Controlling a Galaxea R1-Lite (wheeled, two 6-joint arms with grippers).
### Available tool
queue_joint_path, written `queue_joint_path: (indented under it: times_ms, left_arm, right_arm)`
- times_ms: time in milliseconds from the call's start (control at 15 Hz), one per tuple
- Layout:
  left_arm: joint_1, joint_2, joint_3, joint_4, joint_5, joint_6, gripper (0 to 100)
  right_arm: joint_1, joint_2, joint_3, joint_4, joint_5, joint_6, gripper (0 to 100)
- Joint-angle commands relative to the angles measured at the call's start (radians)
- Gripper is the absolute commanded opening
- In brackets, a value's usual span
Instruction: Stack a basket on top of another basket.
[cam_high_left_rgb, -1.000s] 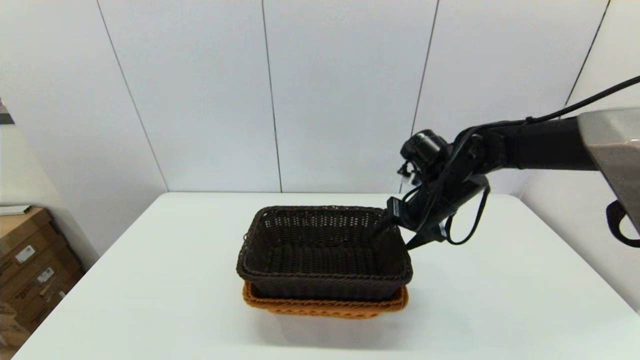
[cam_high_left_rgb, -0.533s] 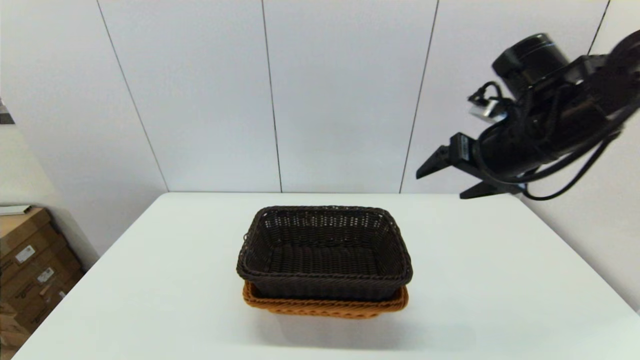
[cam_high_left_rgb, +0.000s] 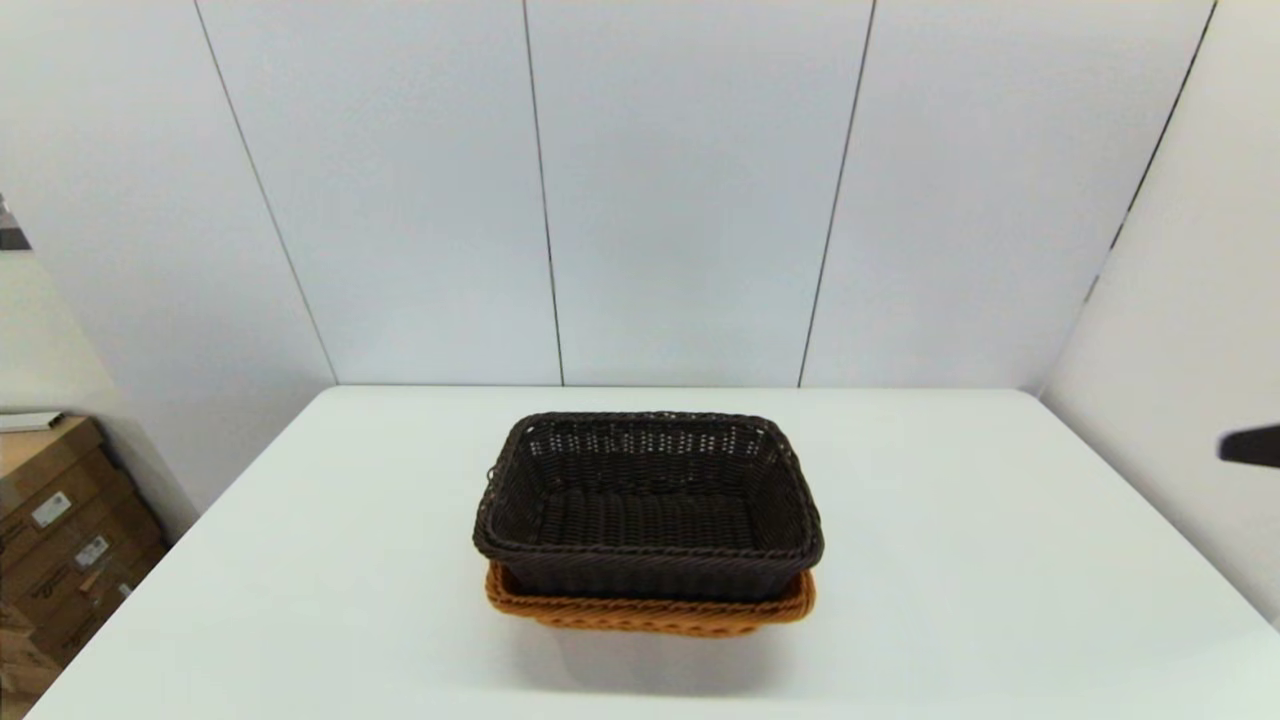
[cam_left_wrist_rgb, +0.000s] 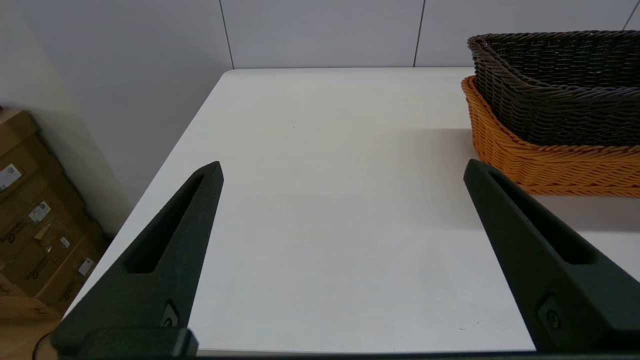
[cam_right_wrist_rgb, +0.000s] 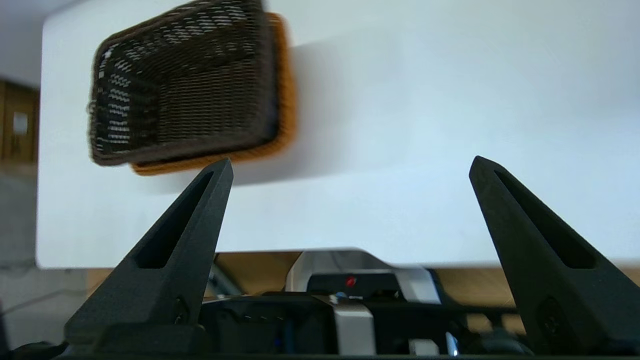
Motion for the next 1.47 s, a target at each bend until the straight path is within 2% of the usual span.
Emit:
queue_joint_path:
  times_ms: [67,400,533,733,1067,1467]
  left_arm:
    - [0.0,0.0,0.0,0.001,0.0,-0.001,100]
    - [0.0,0.0,0.0,0.001,0.0,-0.001,100]
    - [0.0,0.0,0.0,0.001,0.0,-0.001,100]
    - [0.0,0.0,0.0,0.001,0.0,-0.001,100]
    - [0.0,0.0,0.0,-0.001,0.001,-0.001,100]
    - [0.0,0.0,0.0,-0.001,0.0,-0.001,100]
  right_arm:
    - [-0.184,-0.436,0.263,0.026,-0.002,-0.008,100]
    - [-0.274,-0.597,0.318,0.026,0.032,-0.009,100]
    - [-0.283,-0.668,0.355,0.028,0.029,-0.038,100]
    - [-0.274,-0.749,0.399,0.028,0.029,-0.083,100]
    - [-0.247,-0.844,0.45,0.03,0.014,-0.086,100]
    - [-0.239,-1.016,0.55,0.02,0.009,-0.147,100]
